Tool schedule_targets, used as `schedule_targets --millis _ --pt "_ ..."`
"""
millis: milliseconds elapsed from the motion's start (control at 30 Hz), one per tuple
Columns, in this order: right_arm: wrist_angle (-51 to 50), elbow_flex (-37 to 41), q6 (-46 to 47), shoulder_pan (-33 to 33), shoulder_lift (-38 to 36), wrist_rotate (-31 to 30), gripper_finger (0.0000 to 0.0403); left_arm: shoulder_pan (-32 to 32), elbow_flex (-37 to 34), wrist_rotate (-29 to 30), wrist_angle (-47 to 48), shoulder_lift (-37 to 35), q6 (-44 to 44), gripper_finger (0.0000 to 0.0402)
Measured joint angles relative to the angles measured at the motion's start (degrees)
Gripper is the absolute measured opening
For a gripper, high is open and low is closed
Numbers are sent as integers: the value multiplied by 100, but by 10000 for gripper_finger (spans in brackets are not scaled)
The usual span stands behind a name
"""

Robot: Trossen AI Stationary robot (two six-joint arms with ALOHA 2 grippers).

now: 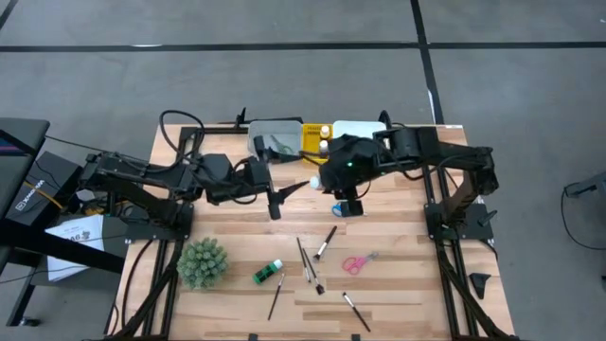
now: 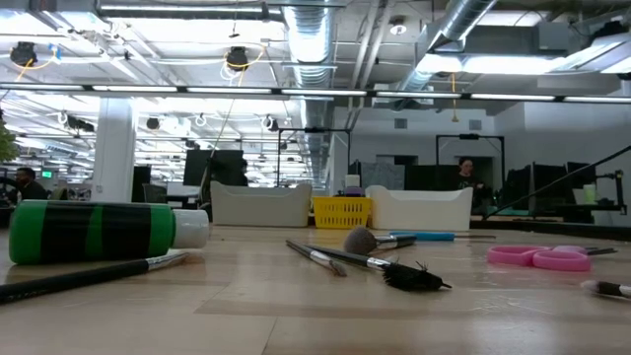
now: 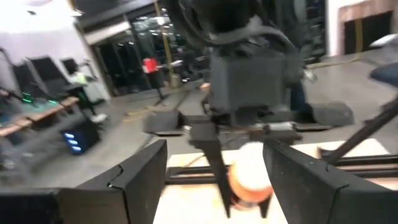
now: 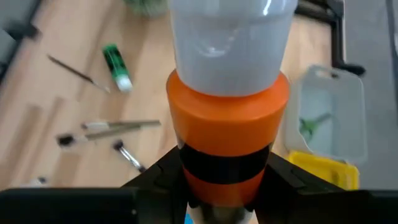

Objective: Pick & Place Paint Supplies
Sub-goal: Put the orange paint bottle into the yellow bin

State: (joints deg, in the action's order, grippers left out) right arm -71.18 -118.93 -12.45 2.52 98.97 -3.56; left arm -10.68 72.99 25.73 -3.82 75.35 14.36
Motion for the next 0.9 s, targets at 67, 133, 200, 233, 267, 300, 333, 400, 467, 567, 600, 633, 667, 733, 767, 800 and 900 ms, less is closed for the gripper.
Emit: schedule_targets --millis 67,133,200,233,267,300,333,400,467,567,600,633,667,733,767,800,900 --pt "294 -15 98 -29 35 217 128 0 0 -283 70 0 -268 258" --pt "322 8 183 -78 25 392 128 0 0 -428 176 0 -434 258" --pt "625 -5 273 -123 -21 532 128 -21 0 -434 277 0 -452 258" --pt "671 -11 301 -146 -38 551 127 -36 0 -434 272 0 -452 258" --pt "682 -12 311 -165 -41 584 127 -36 0 -434 218 0 -455 257" --pt "713 -11 313 -178 -32 636 126 -35 1 -433 190 0 -454 257" --pt "750 -6 318 -191 -17 665 125 -37 2 -425 186 -2 -448 257" --pt "757 1 349 -196 -11 670 124 -37 2 -398 120 0 -439 257" --pt "808 -1 350 -194 -21 674 124 -37 2 -373 -34 0 -440 257" --pt "882 -1 349 -189 -19 677 124 -35 4 -371 -59 -1 -439 257" --pt "929 -1 350 -189 -19 678 124 -35 4 -371 -53 0 -439 257" --pt "965 -1 350 -189 -19 676 124 -35 4 -371 -56 0 -439 257" --pt "1003 -1 350 -189 -19 678 124 -35 4 -371 -81 0 -439 256" --pt "1058 -1 348 -194 -19 676 124 -35 4 -371 -176 0 -443 252" --pt "1058 -1 348 -195 -19 676 124 -35 4 -371 -230 0 -458 249" --pt "1062 -1 345 -201 -19 676 124 -35 4 -371 -268 0 -469 244" --pt "1060 -1 348 -233 -19 676 124 -20 4 -371 -276 0 -513 227"
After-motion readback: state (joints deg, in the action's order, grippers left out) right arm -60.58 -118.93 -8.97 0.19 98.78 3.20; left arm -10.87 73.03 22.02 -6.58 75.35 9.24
